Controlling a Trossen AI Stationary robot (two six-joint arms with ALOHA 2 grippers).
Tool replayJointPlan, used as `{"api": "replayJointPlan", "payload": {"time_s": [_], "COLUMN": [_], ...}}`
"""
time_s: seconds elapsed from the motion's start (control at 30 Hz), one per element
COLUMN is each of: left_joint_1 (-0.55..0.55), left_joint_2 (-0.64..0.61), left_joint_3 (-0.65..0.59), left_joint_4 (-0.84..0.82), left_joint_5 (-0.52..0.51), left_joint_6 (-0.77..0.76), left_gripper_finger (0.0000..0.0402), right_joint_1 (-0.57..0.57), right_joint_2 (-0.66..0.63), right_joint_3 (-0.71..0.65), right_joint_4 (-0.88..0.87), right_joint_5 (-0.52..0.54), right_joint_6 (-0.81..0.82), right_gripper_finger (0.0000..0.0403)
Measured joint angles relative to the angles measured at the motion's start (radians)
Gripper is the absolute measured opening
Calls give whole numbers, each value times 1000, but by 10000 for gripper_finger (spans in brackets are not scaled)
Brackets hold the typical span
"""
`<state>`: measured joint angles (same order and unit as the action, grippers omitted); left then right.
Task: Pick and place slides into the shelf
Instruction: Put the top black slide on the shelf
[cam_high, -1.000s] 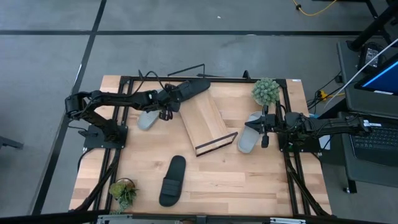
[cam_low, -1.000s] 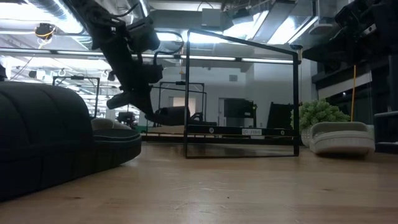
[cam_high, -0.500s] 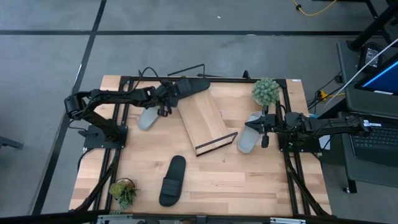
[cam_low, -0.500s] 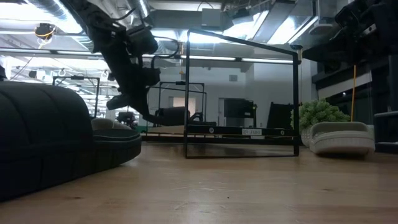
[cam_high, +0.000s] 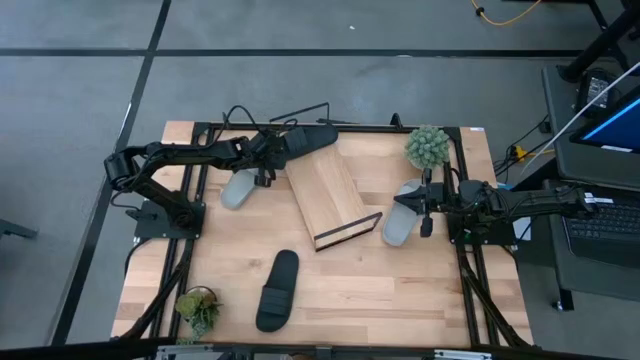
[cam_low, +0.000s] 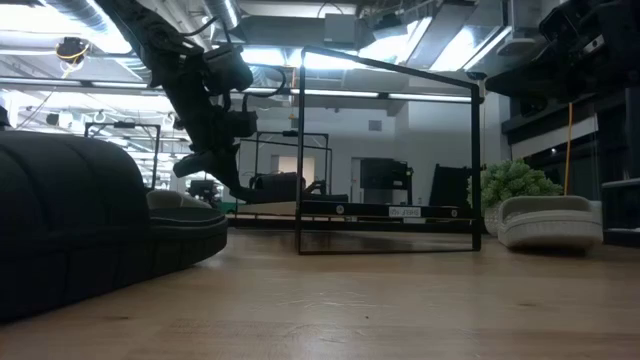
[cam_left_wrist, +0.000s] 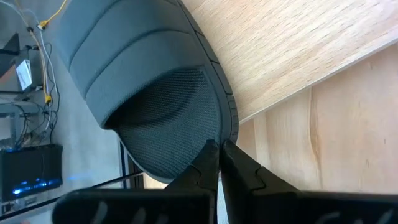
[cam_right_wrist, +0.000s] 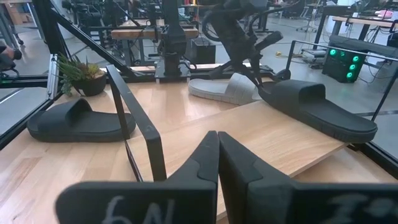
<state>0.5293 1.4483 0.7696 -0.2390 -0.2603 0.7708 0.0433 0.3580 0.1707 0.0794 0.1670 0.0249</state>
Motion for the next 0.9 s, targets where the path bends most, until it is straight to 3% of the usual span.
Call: {"api": "replayJointPlan", "payload": {"time_s": [0.47, 0.9], "left_joint_1": [16, 16], "left_joint_2": [0, 0], "left_joint_3": [0, 1], "left_joint_4": [3, 6], "left_joint_5": [-9, -27], "left_joint_6": [-40, -63], "left_gripper_finger": [3, 84], "right_joint_1": [0, 0], "right_joint_2": [0, 0], "right_joint_3": [0, 0], "right_joint_4": [-1, -1], "right_joint_5": [0, 0], "right_joint_6": [21, 21], "right_gripper_finger": [7, 7]}}
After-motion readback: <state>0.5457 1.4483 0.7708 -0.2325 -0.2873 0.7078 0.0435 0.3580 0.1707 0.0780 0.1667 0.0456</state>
